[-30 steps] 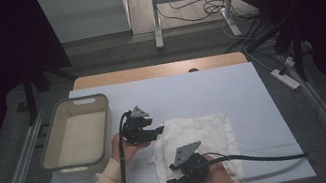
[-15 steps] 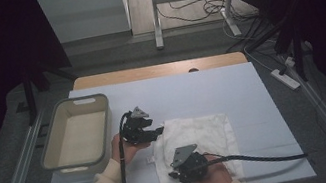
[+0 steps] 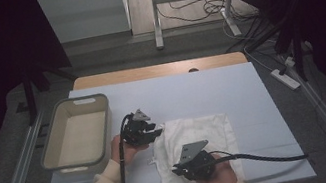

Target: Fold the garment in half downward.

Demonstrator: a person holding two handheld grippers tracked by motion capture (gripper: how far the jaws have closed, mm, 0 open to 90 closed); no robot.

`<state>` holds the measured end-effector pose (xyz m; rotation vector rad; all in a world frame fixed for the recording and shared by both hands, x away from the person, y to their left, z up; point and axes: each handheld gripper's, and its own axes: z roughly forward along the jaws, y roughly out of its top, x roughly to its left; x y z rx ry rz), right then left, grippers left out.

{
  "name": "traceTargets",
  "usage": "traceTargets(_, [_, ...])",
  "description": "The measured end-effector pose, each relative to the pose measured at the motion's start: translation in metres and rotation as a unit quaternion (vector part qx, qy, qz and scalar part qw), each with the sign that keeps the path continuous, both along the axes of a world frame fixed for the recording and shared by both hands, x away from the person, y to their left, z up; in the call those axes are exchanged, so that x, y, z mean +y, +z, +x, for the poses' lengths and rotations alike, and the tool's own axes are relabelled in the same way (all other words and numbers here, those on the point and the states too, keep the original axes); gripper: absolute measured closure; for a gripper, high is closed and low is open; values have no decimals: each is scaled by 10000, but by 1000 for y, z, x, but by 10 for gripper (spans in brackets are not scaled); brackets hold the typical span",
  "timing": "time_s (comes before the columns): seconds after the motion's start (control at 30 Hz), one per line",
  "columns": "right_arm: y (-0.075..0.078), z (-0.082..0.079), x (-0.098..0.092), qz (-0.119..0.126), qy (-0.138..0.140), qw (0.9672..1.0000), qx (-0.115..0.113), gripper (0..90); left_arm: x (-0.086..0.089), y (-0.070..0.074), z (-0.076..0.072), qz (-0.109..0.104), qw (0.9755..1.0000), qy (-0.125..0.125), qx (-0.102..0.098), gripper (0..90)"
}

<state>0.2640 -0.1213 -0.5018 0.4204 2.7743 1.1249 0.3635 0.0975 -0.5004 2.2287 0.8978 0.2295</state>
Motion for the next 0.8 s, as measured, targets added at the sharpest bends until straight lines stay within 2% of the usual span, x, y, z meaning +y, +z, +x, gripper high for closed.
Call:
traceTargets(0.1, [3, 1, -3, 98, -33, 9999, 26, 815, -7, -6, 4, 151, 9999, -37, 13, 614])
traceTargets(0.27, [5, 1, -5, 177, -26, 9998, 108, 817, -10, -10, 7, 230, 9997, -58, 51, 614])
traceTargets(0.43, [1, -6, -3, 182, 34, 9993, 337, 823, -3, -7, 6, 58, 10000, 6, 35, 614])
traceTargets(0.8, [-2, -24, 0, 106, 278, 9985, 468, 825, 1, -2, 5, -58, 10000, 42, 0, 599])
